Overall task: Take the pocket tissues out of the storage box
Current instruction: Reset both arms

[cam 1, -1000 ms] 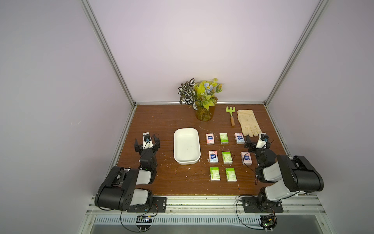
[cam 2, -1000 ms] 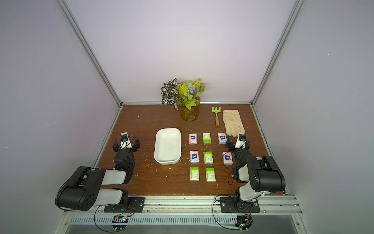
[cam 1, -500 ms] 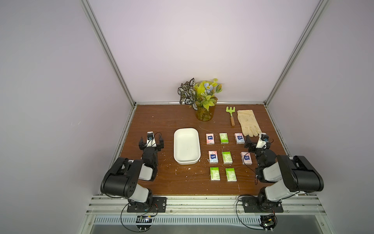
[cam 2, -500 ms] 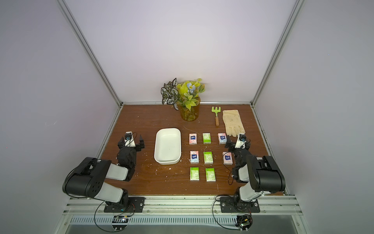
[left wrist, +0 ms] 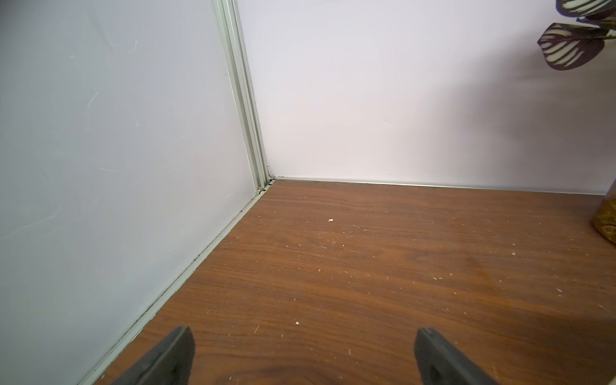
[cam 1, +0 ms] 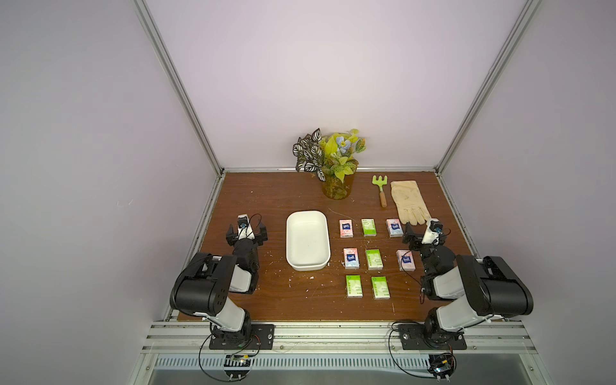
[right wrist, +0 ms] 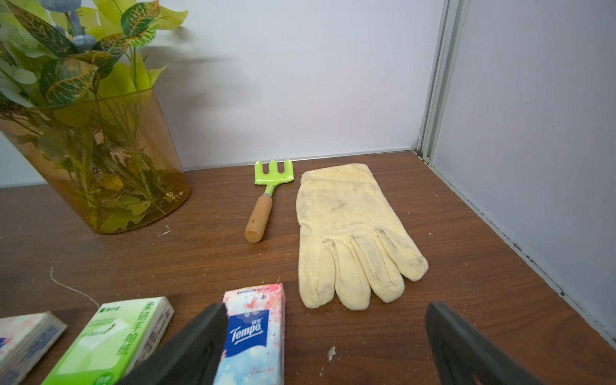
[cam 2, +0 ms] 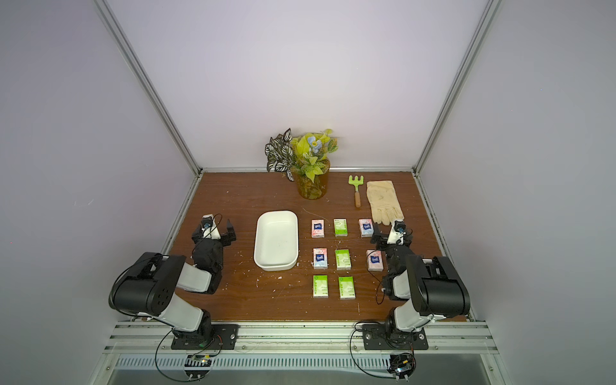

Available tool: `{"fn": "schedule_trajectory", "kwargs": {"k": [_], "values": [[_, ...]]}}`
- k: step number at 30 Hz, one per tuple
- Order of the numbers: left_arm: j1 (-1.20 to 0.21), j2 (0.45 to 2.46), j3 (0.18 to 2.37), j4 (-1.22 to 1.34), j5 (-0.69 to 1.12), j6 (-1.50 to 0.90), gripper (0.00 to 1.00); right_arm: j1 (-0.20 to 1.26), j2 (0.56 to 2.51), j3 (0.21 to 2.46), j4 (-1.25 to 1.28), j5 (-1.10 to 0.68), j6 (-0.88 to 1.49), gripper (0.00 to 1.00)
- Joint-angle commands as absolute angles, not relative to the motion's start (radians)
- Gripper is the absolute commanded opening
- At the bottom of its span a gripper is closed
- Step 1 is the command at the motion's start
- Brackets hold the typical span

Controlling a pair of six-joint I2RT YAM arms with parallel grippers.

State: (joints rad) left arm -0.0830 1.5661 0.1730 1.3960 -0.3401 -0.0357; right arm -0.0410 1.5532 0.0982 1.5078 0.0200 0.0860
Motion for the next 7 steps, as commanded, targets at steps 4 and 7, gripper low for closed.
{"fn": "schedule_trajectory", "kwargs": {"k": [4,7], "values": [[-0.071,1.562,0.183,1.384,-0.353,-0.050,0.99,-0.044,1.550,0.097,1.557,0.009,0.086,0.99],[-0.071,1.560,0.180,1.385,-0.351,-0.050,0.99,-0.043,1.551,0.097,1.557,0.009,0.086,0.99]]}}
